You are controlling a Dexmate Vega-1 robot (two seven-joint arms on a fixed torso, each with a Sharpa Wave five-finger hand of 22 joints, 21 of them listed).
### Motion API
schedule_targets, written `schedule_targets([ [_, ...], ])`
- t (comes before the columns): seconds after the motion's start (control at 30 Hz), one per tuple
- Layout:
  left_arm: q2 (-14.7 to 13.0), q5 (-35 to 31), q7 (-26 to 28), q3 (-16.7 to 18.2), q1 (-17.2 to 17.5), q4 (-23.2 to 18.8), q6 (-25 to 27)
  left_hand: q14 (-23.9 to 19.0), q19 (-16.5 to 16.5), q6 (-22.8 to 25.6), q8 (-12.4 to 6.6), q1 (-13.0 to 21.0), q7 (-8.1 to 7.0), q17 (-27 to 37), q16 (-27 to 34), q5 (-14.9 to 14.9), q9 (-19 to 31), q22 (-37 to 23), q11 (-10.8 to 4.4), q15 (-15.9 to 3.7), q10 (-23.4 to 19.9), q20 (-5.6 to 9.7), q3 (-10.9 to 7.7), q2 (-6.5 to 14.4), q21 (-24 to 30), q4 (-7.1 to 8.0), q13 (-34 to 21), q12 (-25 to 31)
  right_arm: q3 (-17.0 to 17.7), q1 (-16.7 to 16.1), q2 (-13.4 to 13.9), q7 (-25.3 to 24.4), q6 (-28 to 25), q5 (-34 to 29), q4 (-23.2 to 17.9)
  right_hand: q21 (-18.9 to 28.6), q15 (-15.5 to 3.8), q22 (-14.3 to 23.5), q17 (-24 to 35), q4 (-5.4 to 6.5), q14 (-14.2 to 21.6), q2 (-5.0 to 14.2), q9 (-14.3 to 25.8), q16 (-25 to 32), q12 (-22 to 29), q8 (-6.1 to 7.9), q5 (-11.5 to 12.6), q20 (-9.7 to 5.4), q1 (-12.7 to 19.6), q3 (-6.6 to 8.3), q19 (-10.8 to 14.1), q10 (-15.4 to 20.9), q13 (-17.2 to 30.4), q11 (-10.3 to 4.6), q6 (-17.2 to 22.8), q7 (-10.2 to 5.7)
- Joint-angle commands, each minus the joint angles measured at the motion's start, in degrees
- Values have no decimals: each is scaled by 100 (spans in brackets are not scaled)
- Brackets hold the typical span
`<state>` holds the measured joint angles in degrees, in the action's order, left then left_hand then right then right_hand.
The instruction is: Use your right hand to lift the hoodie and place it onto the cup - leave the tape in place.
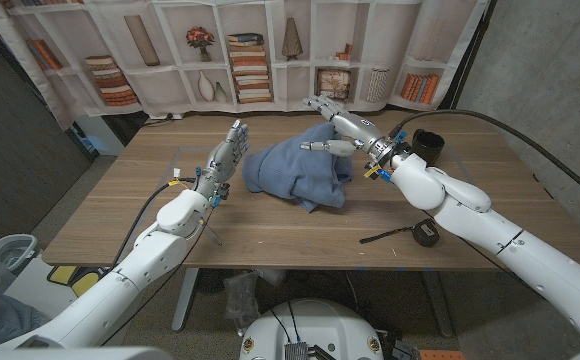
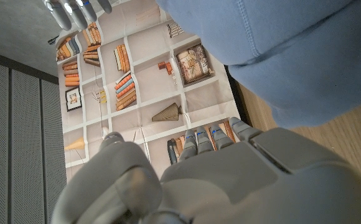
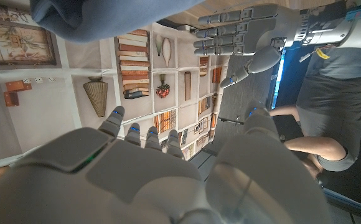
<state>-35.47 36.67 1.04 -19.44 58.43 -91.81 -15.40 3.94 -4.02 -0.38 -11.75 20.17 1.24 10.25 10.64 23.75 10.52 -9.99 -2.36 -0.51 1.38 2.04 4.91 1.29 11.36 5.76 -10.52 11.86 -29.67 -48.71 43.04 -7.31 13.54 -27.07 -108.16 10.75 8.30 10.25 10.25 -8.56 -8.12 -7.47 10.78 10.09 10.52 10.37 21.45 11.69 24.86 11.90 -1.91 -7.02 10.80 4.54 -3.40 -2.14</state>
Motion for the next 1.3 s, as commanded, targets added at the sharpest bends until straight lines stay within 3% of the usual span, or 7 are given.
schedule_targets([
  [0.03, -41, 42, -26, 62, 67, 10, -50, -39, -3, 42, 15, 51, -3, 15, 15, 24, 24, -34, -10, -8, -34, -7, 39, 13, 18, 0, -23, -13, -198, 170, -12, 144, -200, -219, -61, 20, 46, 24, 17, 2, -53, -13, 20, -4, 14, 13, 35, 49, 12, -25, 29, -86, 7, 11, -63, -4],
  [0.8, -77, 154, -155, 168, 114, 56, -173, -52, -7, 74, 10, 62, 7, 15, 16, 26, 25, -33, -1, -2, -41, -16, 75, 15, 15, -1, -23, -16, -585, 445, -96, 405, -587, -857, -155, 28, 67, 26, 18, 25, -138, -35, 21, 3, 23, 24, 99, 61, 24, -75, 20, -189, 7, 33, -128, 34],
  [1.3, -119, 132, -60, 194, 223, -65, -138, -50, -12, 77, 13, 68, 21, 15, 13, 27, 25, -34, 10, 0, -41, -26, 95, 20, 13, 0, -23, -19, -761, 629, -140, 578, -790, -1051, -35, 34, 71, 28, 19, 41, -175, -37, 21, 14, 39, 60, 143, 60, 35, -103, 16, -226, 7, 43, -79, -21],
])
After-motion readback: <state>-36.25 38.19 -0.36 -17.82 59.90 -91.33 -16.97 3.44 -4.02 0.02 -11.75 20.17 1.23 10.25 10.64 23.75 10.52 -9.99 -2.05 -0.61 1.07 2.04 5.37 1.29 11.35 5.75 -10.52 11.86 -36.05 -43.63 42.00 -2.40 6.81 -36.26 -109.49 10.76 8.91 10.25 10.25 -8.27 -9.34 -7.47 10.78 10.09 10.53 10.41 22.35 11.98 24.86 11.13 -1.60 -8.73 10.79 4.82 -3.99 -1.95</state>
